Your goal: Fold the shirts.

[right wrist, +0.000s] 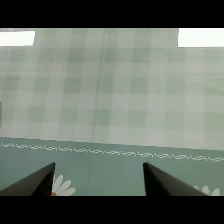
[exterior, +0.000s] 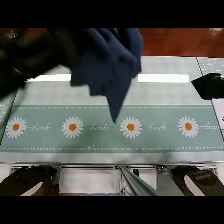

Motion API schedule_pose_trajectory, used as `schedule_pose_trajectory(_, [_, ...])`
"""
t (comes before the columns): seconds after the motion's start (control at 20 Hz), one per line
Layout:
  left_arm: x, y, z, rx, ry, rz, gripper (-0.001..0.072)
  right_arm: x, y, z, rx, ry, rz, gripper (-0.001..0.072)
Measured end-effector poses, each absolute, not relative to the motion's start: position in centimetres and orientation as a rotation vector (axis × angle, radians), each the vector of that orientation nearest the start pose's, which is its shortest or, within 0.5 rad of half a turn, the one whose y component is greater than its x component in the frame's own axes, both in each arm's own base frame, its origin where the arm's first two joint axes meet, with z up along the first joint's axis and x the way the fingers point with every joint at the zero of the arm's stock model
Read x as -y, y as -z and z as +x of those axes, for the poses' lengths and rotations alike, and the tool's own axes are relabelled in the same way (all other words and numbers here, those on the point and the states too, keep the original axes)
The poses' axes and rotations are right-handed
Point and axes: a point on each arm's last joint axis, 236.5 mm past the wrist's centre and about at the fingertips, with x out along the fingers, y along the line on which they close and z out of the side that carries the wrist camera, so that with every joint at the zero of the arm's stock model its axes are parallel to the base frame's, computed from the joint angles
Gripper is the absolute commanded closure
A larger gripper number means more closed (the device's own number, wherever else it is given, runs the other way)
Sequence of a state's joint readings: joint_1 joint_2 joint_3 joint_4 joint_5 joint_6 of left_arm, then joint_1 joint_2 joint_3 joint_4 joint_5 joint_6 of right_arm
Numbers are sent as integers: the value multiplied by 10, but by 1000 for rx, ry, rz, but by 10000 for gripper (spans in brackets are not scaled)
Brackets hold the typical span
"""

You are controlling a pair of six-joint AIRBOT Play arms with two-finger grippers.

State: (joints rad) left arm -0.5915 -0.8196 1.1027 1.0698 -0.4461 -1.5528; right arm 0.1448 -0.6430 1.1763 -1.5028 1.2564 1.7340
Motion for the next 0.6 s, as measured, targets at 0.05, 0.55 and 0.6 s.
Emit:
schedule_pose_trajectory(0.05, [278,-276,311,-340,758,-412,676,-56,-223,281,-740,-132,147,90])
schedule_pose_trajectory(0.55, [268,7,230,-1028,644,-265,4,-69,-175,290,-859,-144,203,89])
schedule_pose_trajectory(0.6, [262,12,224,-1076,643,-236,4,-71,-170,293,-872,-147,209,89])
